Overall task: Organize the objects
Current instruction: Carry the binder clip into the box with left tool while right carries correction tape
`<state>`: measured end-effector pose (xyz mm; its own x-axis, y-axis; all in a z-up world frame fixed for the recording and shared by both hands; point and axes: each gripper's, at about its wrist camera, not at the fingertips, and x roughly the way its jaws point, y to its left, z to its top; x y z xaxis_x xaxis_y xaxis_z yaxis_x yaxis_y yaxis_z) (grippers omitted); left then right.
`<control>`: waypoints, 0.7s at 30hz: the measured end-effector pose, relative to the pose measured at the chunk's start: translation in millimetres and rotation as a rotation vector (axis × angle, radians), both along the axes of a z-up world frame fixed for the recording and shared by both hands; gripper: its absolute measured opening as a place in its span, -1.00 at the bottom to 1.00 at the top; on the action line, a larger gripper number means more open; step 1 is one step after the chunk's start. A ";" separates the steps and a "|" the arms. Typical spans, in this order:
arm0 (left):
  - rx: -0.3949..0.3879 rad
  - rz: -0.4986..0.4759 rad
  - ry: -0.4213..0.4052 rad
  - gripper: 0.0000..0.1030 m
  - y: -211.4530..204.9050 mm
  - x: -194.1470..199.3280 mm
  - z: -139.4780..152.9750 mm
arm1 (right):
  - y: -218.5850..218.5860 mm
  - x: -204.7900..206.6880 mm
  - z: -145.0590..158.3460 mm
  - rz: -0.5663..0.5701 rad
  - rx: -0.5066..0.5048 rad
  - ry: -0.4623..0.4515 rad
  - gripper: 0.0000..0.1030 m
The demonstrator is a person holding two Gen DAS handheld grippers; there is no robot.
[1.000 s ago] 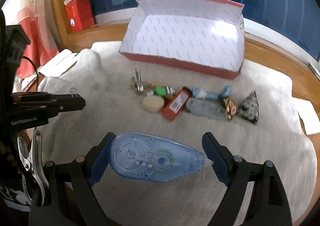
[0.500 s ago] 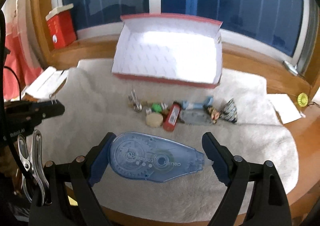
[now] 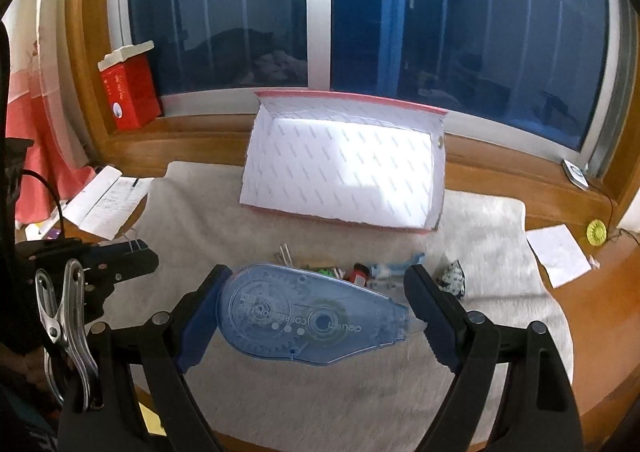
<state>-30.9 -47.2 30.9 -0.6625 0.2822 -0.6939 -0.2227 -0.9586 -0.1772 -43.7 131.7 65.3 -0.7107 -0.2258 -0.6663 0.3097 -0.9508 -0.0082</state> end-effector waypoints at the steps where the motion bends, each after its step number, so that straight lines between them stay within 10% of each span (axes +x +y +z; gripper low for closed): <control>1: 0.004 0.008 0.000 -0.72 1.0 -2.2 0.9 | 2.0 -5.3 0.2 0.009 -0.003 -0.005 0.72; 21: -0.019 0.114 0.030 -0.72 35.3 -38.1 19.4 | 44.0 -55.0 -4.6 0.052 -0.057 -0.033 0.72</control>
<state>-69.0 -11.9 50.3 -0.7101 0.1912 -0.6776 -0.1175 -0.9811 -0.1537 -98.7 175.7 60.7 -0.6747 -0.2997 -0.6745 0.3577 -0.9321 0.0564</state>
